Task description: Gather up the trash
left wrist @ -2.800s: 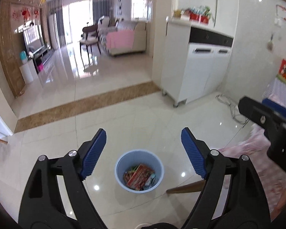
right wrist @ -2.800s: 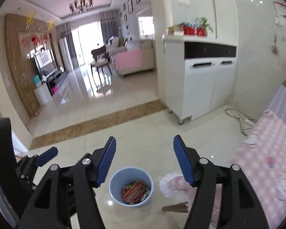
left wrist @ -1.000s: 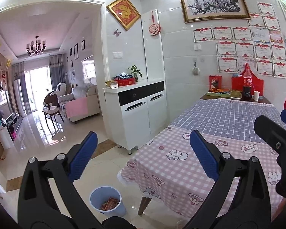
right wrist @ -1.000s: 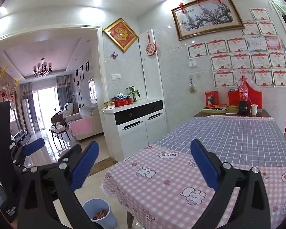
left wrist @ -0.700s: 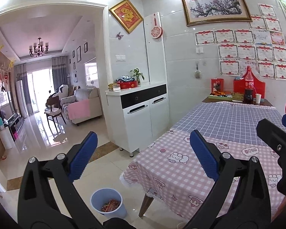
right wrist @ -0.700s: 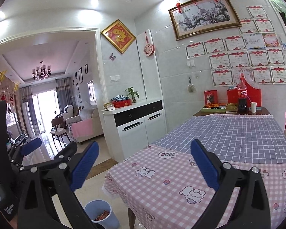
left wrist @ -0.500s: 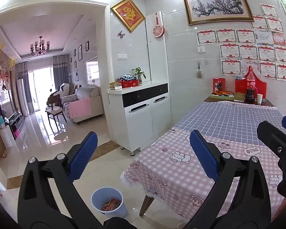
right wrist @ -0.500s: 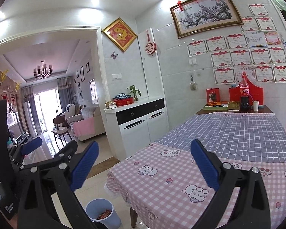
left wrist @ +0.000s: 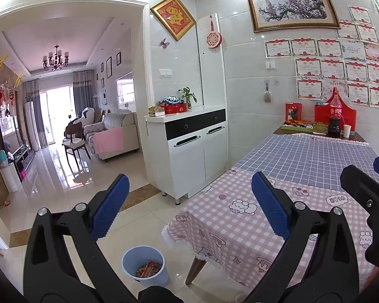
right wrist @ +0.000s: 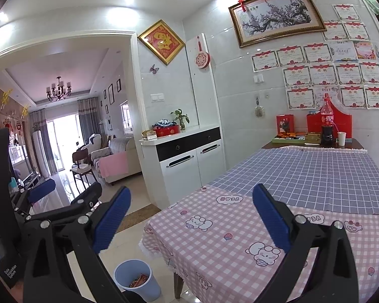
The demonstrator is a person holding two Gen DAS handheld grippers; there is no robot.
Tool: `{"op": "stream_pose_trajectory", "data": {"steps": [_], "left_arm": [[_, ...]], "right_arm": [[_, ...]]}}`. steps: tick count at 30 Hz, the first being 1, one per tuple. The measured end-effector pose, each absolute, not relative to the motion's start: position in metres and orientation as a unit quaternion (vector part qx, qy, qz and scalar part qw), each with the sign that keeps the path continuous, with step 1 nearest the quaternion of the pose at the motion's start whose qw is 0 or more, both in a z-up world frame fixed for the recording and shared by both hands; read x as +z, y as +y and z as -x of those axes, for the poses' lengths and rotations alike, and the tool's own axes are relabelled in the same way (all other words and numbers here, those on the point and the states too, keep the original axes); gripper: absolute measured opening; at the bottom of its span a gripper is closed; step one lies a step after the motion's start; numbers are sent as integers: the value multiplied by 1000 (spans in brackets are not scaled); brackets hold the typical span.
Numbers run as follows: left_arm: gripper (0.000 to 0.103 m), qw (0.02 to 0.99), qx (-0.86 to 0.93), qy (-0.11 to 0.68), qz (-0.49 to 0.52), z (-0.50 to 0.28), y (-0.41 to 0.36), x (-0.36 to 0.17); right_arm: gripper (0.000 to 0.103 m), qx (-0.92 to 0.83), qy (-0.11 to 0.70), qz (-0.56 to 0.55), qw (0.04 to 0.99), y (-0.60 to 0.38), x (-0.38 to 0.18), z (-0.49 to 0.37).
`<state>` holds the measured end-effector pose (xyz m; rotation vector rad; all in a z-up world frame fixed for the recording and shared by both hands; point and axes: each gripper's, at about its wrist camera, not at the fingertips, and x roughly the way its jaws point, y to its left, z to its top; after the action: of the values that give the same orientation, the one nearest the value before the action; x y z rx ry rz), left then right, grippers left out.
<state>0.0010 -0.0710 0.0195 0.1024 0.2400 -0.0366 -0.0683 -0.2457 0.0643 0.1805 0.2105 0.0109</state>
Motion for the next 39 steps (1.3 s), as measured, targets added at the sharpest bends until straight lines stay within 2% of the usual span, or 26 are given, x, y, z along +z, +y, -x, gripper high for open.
{"op": "stream_pose_trajectory", "data": {"steps": [39], "left_arm": [[95, 992, 10, 122, -32, -9, -46, 17]], "right_arm": [[95, 34, 123, -79, 989, -226, 55, 47]]}}
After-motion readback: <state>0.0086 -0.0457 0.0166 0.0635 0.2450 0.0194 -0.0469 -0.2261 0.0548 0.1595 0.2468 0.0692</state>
